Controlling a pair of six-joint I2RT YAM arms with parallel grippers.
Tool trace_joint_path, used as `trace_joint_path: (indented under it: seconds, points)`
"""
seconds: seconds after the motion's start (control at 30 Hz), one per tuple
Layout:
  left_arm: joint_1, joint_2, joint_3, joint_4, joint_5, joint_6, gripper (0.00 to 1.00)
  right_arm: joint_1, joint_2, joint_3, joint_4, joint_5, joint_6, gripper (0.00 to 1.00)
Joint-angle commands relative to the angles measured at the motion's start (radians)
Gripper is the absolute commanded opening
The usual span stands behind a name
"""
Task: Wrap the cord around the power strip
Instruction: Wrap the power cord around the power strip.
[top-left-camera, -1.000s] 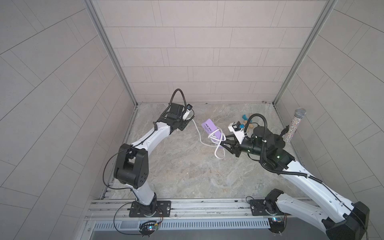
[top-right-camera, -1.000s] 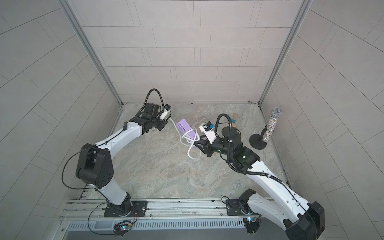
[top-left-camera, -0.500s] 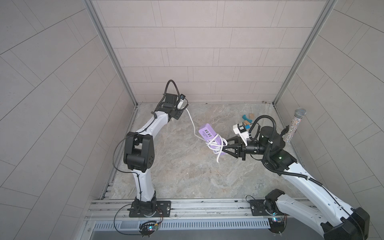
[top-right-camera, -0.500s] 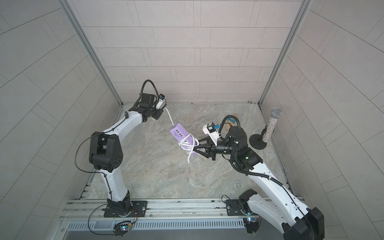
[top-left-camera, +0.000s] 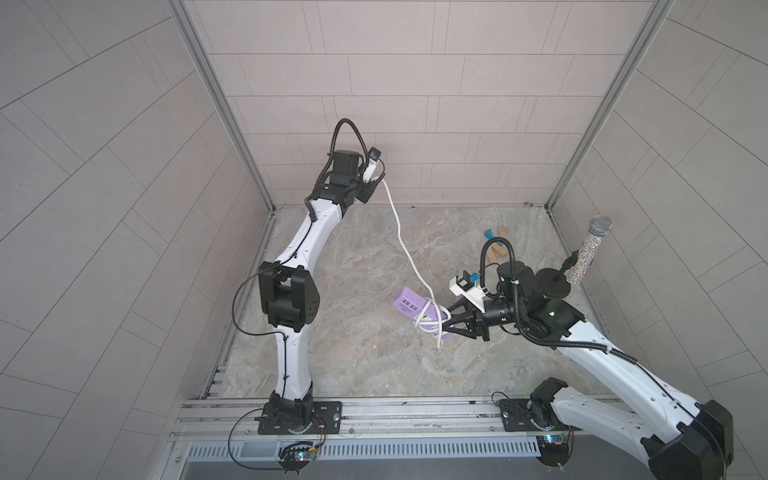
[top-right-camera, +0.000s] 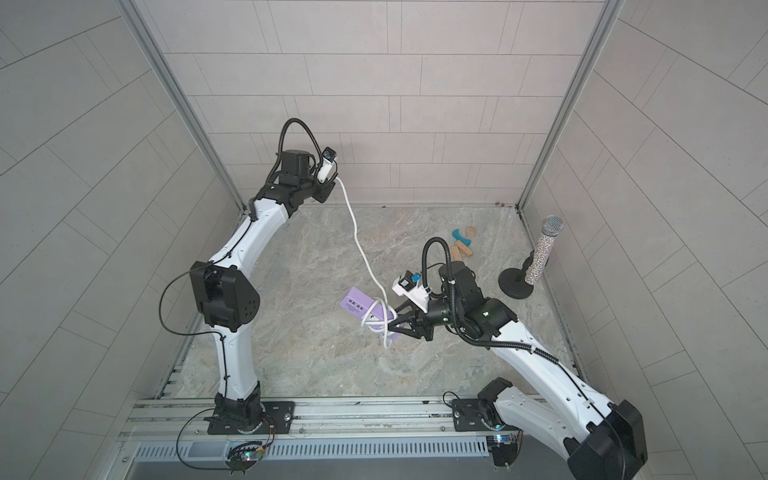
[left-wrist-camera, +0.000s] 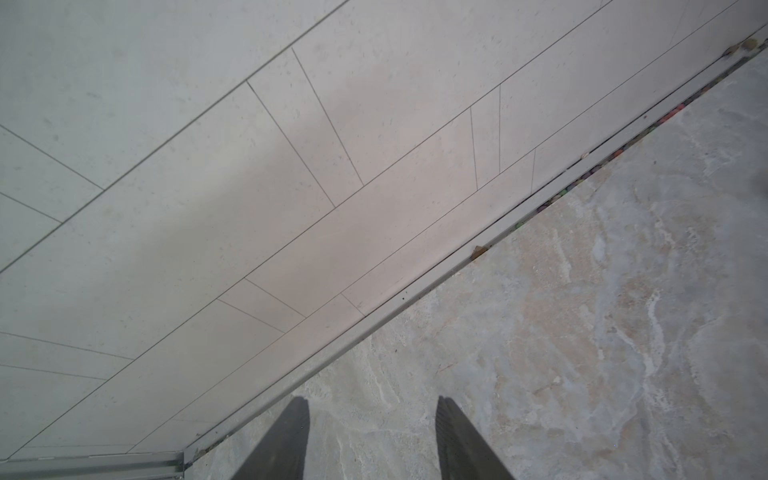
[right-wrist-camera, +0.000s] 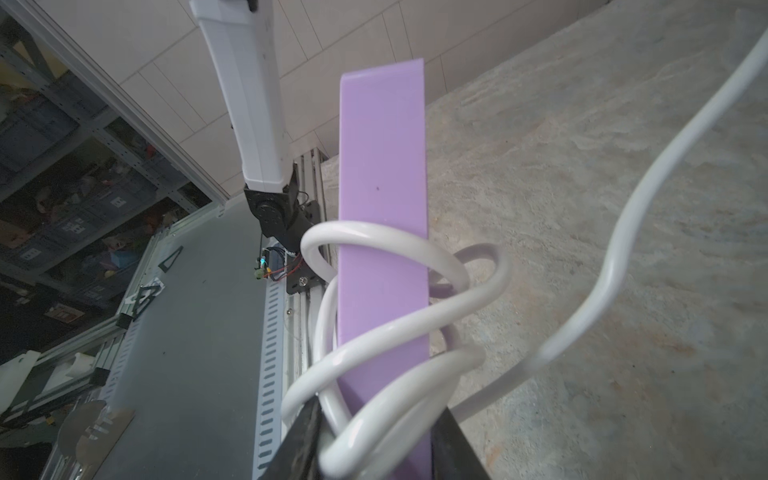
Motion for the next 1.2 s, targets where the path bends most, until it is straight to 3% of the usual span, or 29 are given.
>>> trace_joint_path:
  seconds: [0.0,0.17,0.4,0.53,0.7,0.9,1.07,1.17]
  points:
    - [-0.005,-0.053,0.064,0.006,0.049,-0.040,0.33,0.021,0.045,0.013,-0.089,0.070,-0.077,0.00]
    - [-0.030,-0.111,0.127,-0.025,0.123,-0.060,0.33,0.029,0.164,0.056,-0.159,0.161,-0.116,0.00]
    - [-0.046,-0.216,0.171,-0.050,0.227,-0.139,0.30,0.007,0.284,0.094,-0.134,0.314,-0.035,0.00]
    - [-0.068,-0.294,0.143,-0.088,0.251,-0.143,0.27,-0.077,0.325,0.119,-0.068,0.374,0.078,0.00]
    - [-0.083,-0.480,-0.070,-0.059,0.253,-0.142,0.26,-0.224,0.333,0.129,0.041,0.423,0.239,0.00]
    - [-0.083,-0.779,-0.487,0.069,0.230,-0.170,0.22,-0.357,0.337,0.177,0.147,0.413,0.356,0.00]
    - [-0.083,-0.886,-0.654,-0.030,0.316,-0.169,0.17,-0.436,0.286,0.201,0.260,0.425,0.435,0.00]
    - [-0.074,-0.942,-0.780,-0.024,0.317,-0.174,0.14,-0.506,0.246,0.194,0.392,0.355,0.535,0.00]
